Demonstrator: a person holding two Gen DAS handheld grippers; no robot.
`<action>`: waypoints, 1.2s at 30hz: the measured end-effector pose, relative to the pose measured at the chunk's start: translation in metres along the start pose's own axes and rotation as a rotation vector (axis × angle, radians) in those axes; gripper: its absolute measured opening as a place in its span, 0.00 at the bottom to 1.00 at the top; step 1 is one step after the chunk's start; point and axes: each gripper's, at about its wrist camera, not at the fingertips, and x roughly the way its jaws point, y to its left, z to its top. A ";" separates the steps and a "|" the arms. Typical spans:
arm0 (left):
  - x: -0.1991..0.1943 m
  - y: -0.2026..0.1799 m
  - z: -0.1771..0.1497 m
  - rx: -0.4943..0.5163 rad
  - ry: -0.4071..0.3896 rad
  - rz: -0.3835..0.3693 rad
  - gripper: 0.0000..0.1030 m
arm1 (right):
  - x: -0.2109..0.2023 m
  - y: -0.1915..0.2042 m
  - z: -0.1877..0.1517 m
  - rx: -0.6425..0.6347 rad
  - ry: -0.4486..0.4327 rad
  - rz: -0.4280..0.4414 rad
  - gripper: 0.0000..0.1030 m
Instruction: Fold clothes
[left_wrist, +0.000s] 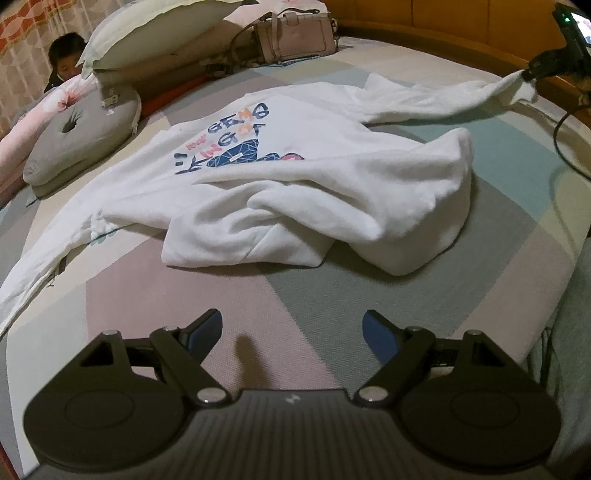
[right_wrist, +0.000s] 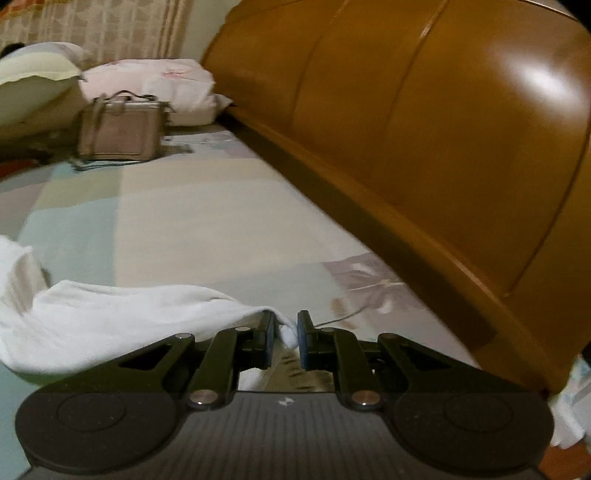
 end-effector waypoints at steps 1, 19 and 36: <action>0.000 0.000 0.000 0.000 0.000 0.001 0.81 | -0.001 -0.005 0.000 0.004 -0.003 -0.010 0.15; -0.001 -0.010 0.004 0.034 -0.005 -0.013 0.81 | -0.072 0.044 -0.072 -0.178 0.082 0.421 0.26; -0.010 -0.032 0.018 0.074 -0.003 -0.007 0.81 | 0.009 -0.076 -0.029 0.317 0.040 0.264 0.44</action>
